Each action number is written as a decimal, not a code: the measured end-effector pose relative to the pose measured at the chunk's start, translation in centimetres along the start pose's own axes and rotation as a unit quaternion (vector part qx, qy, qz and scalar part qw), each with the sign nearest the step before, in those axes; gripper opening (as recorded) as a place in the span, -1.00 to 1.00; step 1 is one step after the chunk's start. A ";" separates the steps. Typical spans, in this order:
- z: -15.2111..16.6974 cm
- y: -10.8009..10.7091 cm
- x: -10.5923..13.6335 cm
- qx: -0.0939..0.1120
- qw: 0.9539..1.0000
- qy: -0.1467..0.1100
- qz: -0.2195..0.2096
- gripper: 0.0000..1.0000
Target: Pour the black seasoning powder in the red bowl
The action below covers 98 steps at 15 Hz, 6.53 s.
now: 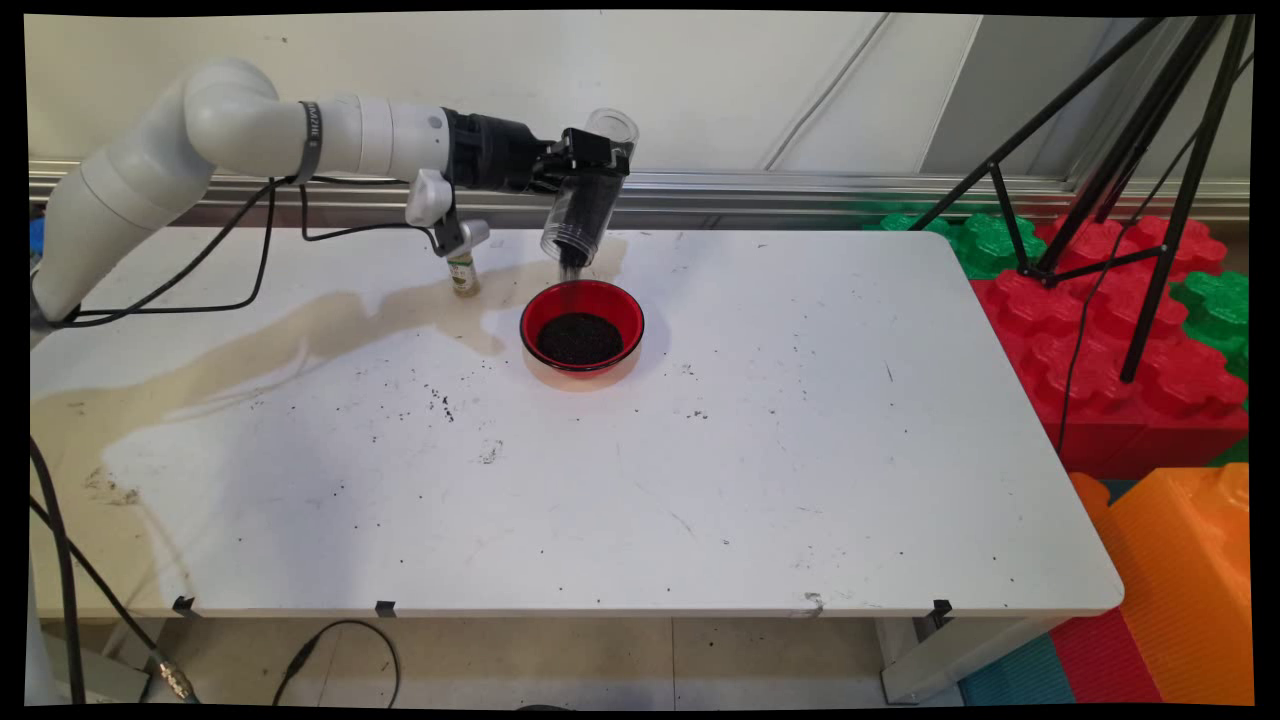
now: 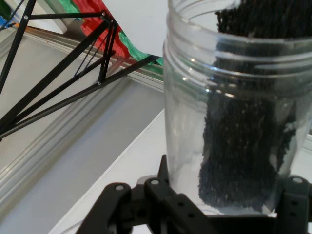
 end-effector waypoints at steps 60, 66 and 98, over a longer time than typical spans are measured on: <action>-0.7 -1.1 0.4 0.023 0.995 -0.014 0.092 -1.00; -0.7 -1.3 0.3 0.027 0.993 -0.019 0.113 -1.00; -1.8 -3.1 0.7 0.057 0.966 -0.043 0.248 -1.00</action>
